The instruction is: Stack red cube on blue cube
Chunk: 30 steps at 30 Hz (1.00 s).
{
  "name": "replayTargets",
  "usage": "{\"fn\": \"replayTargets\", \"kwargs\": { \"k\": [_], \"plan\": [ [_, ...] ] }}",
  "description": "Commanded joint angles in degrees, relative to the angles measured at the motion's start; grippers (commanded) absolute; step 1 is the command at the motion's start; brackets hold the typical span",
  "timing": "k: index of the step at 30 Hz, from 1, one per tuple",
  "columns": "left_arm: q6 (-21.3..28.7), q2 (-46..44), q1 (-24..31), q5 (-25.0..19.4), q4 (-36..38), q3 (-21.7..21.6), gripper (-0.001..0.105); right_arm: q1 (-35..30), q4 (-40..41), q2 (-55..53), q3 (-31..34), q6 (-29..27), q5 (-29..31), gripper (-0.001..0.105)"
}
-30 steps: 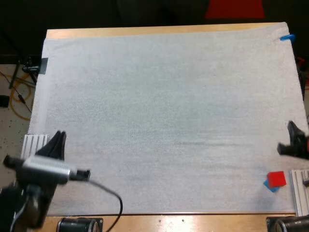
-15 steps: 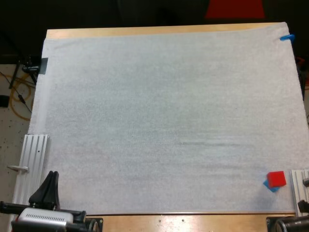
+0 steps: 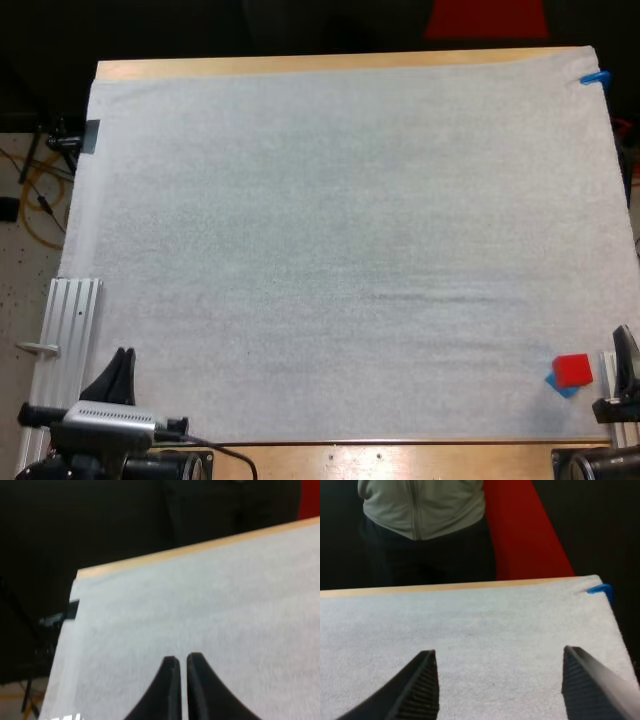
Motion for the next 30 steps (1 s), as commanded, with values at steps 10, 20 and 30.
{"fn": "replayTargets", "kwargs": {
  "k": [10, 20, 30],
  "plan": [
    [-1.58, -7.88, -0.04, 5.99, -6.27, 8.32, 0.000, -0.07, 7.29, -2.24, 5.97, 0.35, -3.28, 0.054],
    [-2.60, -7.88, -0.04, 6.76, -4.61, 13.00, 0.000, -0.07, 5.09, -2.24, 8.40, 0.35, -3.28, 0.054],
    [-2.60, -7.88, -0.04, 6.76, -4.88, 13.10, 0.000, -0.07, 4.91, -2.24, 8.80, 0.47, -3.28, 0.054]
  ]
}}
